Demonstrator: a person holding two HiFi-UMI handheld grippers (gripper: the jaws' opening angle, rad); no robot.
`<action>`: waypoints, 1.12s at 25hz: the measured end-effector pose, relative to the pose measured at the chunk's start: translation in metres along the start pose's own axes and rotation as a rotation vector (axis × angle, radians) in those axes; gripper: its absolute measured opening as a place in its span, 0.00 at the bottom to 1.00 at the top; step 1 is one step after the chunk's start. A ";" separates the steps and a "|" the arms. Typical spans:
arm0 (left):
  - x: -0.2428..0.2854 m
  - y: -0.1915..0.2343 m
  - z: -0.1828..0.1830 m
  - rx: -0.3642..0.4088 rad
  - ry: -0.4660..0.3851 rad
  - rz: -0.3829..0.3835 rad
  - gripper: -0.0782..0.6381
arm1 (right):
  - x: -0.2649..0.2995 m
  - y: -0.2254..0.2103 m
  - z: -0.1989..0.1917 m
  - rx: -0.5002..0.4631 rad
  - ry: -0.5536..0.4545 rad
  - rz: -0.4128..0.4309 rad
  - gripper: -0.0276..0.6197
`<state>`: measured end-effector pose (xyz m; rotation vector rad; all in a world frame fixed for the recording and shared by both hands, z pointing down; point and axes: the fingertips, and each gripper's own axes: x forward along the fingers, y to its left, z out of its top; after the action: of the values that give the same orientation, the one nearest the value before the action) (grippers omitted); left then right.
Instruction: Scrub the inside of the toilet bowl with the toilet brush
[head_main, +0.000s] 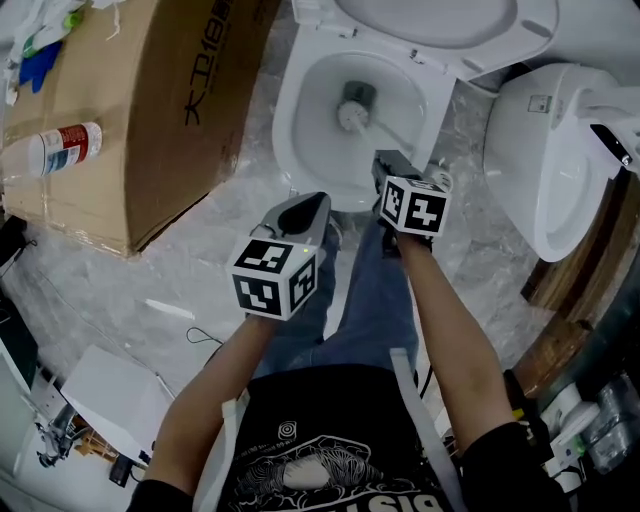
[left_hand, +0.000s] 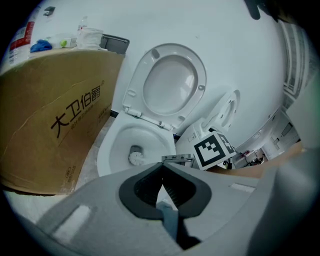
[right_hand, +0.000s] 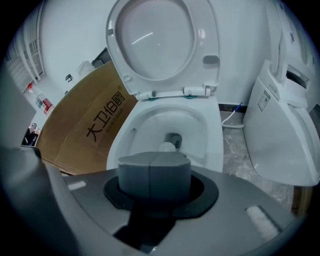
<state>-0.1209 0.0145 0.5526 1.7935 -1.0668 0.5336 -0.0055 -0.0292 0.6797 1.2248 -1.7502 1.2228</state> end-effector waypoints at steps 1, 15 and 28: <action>0.001 0.000 -0.001 0.000 0.003 0.001 0.10 | 0.004 -0.004 0.001 0.009 -0.001 -0.009 0.27; -0.006 -0.010 0.012 0.056 0.007 -0.031 0.10 | -0.030 0.003 -0.019 0.000 0.046 -0.020 0.27; -0.036 -0.064 0.061 0.093 -0.076 -0.117 0.10 | -0.147 0.034 0.002 -0.040 -0.038 0.031 0.27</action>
<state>-0.0915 -0.0137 0.4665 1.9582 -0.9954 0.4533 0.0123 0.0194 0.5385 1.2087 -1.8186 1.1836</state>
